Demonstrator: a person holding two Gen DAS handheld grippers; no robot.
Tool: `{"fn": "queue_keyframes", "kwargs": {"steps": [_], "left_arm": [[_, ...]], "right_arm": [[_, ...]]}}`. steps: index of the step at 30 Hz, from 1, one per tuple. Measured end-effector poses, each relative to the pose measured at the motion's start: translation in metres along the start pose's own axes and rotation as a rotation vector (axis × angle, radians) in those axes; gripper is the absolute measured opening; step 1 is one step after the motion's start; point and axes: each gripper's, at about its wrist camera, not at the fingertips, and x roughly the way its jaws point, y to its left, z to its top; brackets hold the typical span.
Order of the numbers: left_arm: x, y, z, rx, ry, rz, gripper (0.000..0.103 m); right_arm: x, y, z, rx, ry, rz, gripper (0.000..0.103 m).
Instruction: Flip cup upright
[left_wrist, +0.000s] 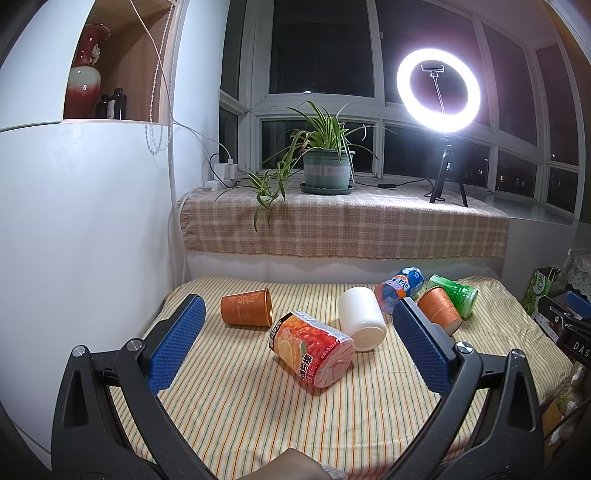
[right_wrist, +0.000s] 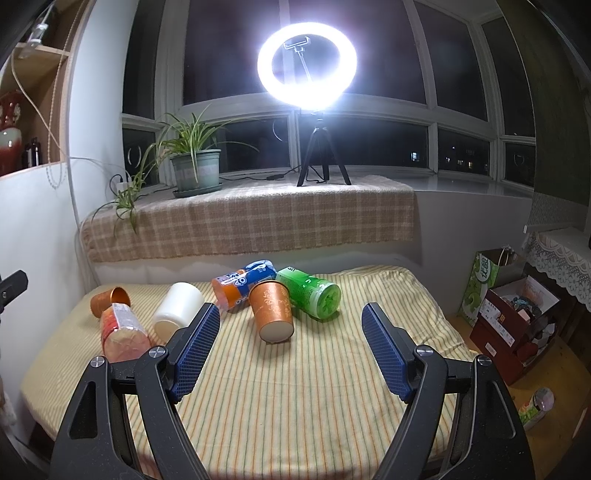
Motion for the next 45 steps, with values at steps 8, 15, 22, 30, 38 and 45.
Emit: {"fn": "queue_keyframes", "kwargs": {"steps": [8,15,22,30,38,45], "left_arm": [[0.000,-0.001,-0.001,-0.002,0.001,-0.002,0.103],[-0.002,-0.005,-0.001,0.000,0.003,-0.002,0.103],[-0.002,-0.005,-0.002,-0.002,0.003,-0.003,0.103],[-0.002,-0.010,-0.008,-0.004,0.012,-0.005,0.103],[0.001,-0.004,-0.012,0.000,0.022,0.002,0.103],[0.015,0.017,-0.008,0.004,0.042,0.041,0.103]], "right_arm": [[0.001,0.000,0.000,-0.001,0.001,0.000,0.079],[0.001,0.000,-0.001,0.001,0.001,-0.001,0.079],[0.002,0.000,-0.002,-0.001,0.004,0.000,0.079],[0.006,0.001,-0.005,-0.002,0.010,-0.002,0.079],[0.014,0.004,-0.005,-0.009,0.026,0.001,0.079],[0.018,0.011,-0.003,-0.026,0.041,0.011,0.079]]}}
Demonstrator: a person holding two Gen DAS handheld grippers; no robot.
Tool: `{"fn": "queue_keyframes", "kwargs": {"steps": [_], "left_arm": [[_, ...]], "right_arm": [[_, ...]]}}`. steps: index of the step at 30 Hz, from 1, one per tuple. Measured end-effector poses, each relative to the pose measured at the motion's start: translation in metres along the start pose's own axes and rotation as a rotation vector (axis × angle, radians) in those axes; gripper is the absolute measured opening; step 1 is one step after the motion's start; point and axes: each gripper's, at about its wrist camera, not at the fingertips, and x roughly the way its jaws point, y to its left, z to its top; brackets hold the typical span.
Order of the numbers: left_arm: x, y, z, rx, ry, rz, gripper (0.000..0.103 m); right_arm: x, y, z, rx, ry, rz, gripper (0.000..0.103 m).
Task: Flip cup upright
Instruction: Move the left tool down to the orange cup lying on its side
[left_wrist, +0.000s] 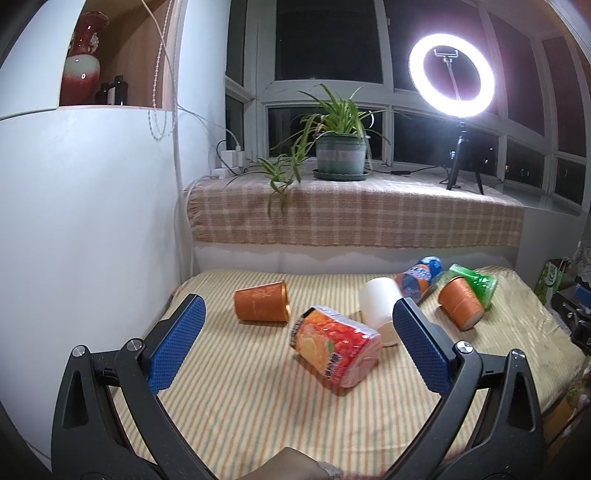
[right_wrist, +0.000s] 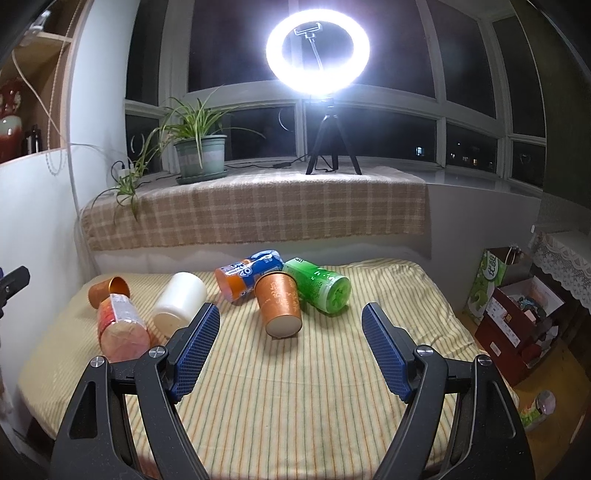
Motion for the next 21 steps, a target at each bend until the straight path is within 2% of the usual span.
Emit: {"fn": "queue_keyframes", "kwargs": {"steps": [8,12,14,21], "left_arm": [[0.018,0.030,0.005,0.034,0.038,0.034,0.103],[0.033,0.047,0.008,0.059,0.086,0.001,0.103],[0.041,0.053,0.010,0.096,0.103,-0.022,0.103],[0.080,0.058,0.015,0.330,0.164,-0.135,0.103]], "right_arm": [[0.005,0.008,0.002,-0.024,0.015,0.017,0.079],[0.009,0.015,0.005,-0.045,0.024,0.033,0.079],[0.011,0.018,0.005,-0.047,0.028,0.042,0.079],[0.018,0.026,0.002,-0.054,0.053,0.060,0.079]]}}
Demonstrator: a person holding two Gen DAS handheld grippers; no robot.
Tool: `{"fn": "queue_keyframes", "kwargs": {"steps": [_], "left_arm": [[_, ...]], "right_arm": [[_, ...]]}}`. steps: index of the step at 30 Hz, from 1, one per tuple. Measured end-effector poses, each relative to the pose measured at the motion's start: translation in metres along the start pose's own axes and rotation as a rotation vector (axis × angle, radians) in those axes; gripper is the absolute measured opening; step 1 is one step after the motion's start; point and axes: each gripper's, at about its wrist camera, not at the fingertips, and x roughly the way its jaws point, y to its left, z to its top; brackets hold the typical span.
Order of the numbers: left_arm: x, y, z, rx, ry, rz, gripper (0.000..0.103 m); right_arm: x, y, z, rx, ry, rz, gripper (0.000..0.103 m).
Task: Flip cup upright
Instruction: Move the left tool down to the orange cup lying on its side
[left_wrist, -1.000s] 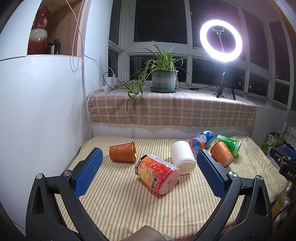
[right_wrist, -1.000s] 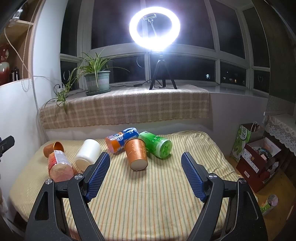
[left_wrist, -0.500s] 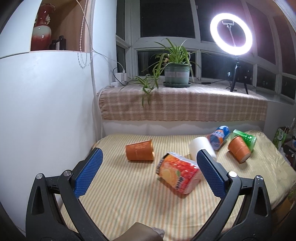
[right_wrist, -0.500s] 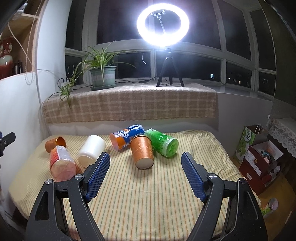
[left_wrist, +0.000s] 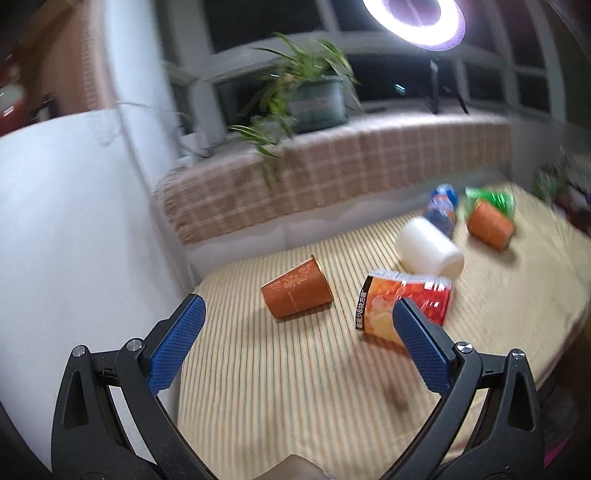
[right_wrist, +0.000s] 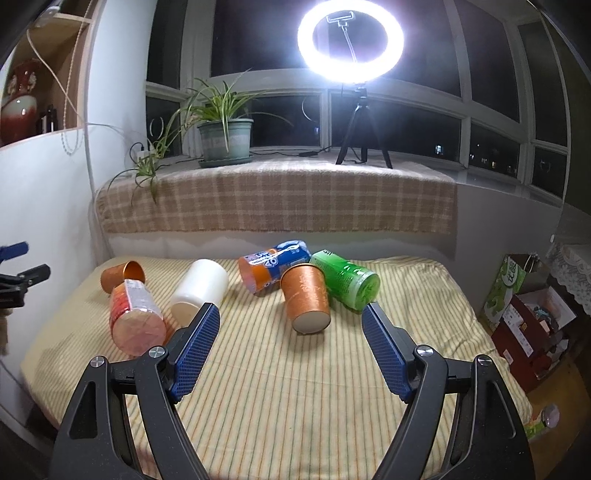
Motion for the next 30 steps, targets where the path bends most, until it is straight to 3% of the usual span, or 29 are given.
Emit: {"fn": "queue_keyframes", "kwargs": {"steps": [5,11,21,30], "left_arm": [[0.038,0.012,0.018,0.095,0.079,-0.158,0.103],[0.080,0.000,0.032,0.279,0.186,-0.214,0.103],[0.147,-0.010,0.023,0.544,0.384,-0.213,0.101],[0.197,-0.016,0.022,0.650,0.483,-0.240,0.096]], "right_arm": [[0.008,0.004,-0.003,0.007,0.022,0.003,0.079],[0.020,0.010,-0.004,0.015,0.051,-0.004,0.079],[0.054,0.004,-0.009,0.079,0.121,0.007,0.079],[0.069,-0.006,-0.005,0.117,0.134,-0.004,0.079]]}}
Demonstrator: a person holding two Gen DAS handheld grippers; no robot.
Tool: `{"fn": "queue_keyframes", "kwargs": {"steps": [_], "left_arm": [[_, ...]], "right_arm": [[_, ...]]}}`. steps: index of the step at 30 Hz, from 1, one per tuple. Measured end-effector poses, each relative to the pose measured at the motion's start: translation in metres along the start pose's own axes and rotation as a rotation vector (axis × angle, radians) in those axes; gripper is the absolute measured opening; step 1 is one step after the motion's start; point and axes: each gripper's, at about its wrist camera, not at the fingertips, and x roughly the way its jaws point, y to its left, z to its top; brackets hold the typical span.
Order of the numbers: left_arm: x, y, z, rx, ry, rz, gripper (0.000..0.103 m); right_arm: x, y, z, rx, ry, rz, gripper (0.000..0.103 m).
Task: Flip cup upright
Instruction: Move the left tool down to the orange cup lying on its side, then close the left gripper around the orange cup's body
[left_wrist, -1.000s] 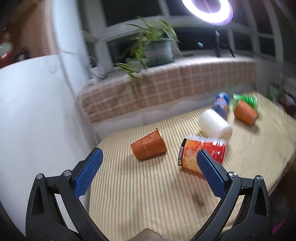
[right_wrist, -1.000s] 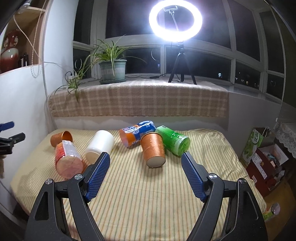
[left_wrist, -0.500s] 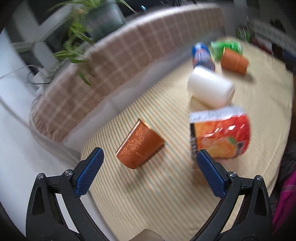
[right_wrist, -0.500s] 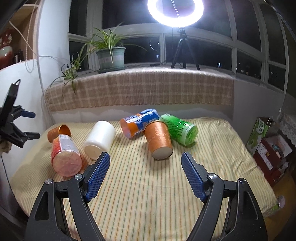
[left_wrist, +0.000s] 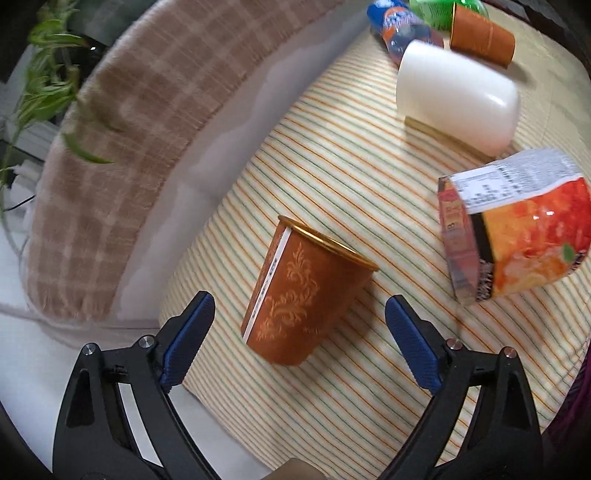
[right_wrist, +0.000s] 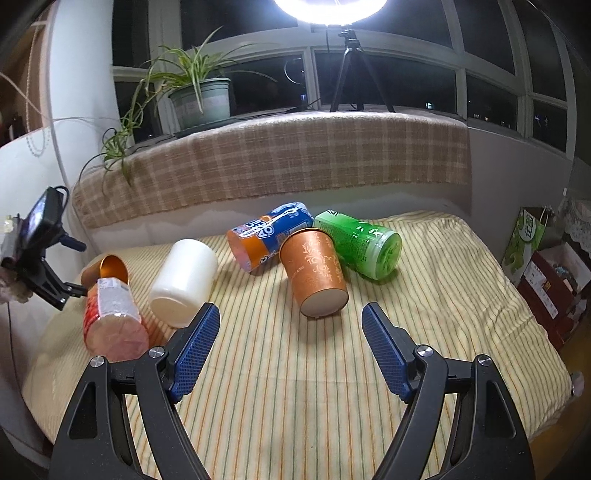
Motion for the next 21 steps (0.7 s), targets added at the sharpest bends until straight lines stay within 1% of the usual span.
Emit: {"fn": "queue_keyframes", "kwargs": {"steps": [3,7,9,10,11,12,15,19,21], "left_arm": [[0.012,-0.001,0.004,0.031,0.020,-0.002,0.094],[0.027,0.003,0.007,0.042,0.043,-0.006,0.090],[0.032,0.004,0.009,0.039,0.056,-0.016,0.084],[0.033,0.003,0.010,0.038,0.062,-0.019,0.084],[0.036,0.003,0.009,0.038,0.071,-0.022,0.080],[0.039,0.002,0.008,0.040,0.076,-0.026,0.075],[0.046,0.000,0.007,0.042,0.085,-0.019,0.069],[0.046,0.005,0.007,-0.009,0.066,-0.035,0.066],[0.048,0.009,0.008,-0.041,0.051,-0.029,0.065]], "right_arm": [[0.005,-0.005,0.002,0.020,0.012,-0.004,0.079],[0.011,-0.009,0.002,0.040,0.025,-0.008,0.079],[0.013,-0.011,0.002,0.048,0.031,-0.009,0.079],[0.014,-0.012,0.002,0.051,0.033,-0.009,0.079],[0.015,-0.012,0.002,0.054,0.035,-0.010,0.079],[0.016,-0.013,0.002,0.057,0.037,-0.010,0.079],[0.018,-0.014,0.002,0.063,0.039,-0.013,0.079],[0.019,-0.014,0.003,0.062,0.038,-0.016,0.079],[0.019,-0.015,0.003,0.062,0.040,-0.014,0.079]]}}
